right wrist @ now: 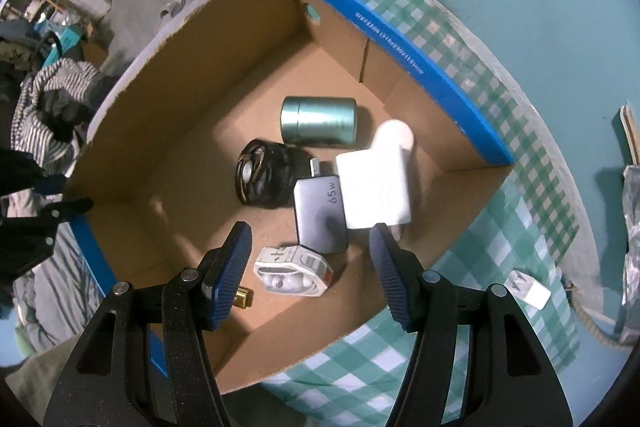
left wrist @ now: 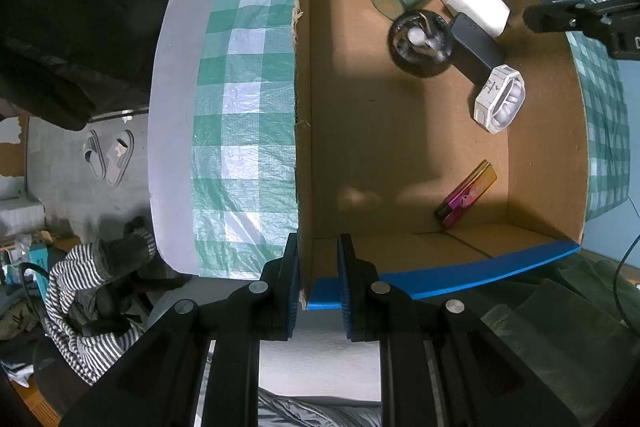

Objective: Organize rigid objects
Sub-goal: 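Lower the fan beside the tin and open the right gripper, then move the right gripper back over the table to the white USB plug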

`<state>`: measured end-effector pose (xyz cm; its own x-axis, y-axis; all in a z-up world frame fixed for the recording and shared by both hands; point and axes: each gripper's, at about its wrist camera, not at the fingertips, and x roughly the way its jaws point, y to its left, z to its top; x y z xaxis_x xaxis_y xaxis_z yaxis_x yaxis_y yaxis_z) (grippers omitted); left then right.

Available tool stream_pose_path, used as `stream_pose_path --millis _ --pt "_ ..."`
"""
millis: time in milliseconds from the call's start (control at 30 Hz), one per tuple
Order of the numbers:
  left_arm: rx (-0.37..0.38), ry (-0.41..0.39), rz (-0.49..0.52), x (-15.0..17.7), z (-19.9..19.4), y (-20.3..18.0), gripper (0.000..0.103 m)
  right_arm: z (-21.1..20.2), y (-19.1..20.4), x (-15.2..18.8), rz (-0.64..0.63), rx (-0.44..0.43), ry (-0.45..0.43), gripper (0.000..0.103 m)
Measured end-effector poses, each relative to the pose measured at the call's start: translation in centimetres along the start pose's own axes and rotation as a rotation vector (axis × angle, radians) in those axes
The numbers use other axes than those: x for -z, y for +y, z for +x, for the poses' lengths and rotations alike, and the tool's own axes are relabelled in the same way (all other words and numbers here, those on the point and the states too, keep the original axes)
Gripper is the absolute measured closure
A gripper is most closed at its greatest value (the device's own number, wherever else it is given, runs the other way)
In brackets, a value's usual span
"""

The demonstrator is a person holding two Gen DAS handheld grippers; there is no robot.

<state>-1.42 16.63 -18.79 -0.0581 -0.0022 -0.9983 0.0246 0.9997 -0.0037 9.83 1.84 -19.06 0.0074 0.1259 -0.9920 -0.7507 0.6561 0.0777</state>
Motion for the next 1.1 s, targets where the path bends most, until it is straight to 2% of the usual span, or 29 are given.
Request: stream_pose_path --millis 400,1100 --pt "-0.002 0.001 0.000 0.0 0.0 0.1 0.087 -2.6 -0.9 1.1 -0.005 0.020 -0.046 0.038" --pt "-0.020 0.011 -0.010 0.1 0.1 -0.2 0.087 -5.5 -7.7 6.3 0.048 0.062 -0.062 0.037"
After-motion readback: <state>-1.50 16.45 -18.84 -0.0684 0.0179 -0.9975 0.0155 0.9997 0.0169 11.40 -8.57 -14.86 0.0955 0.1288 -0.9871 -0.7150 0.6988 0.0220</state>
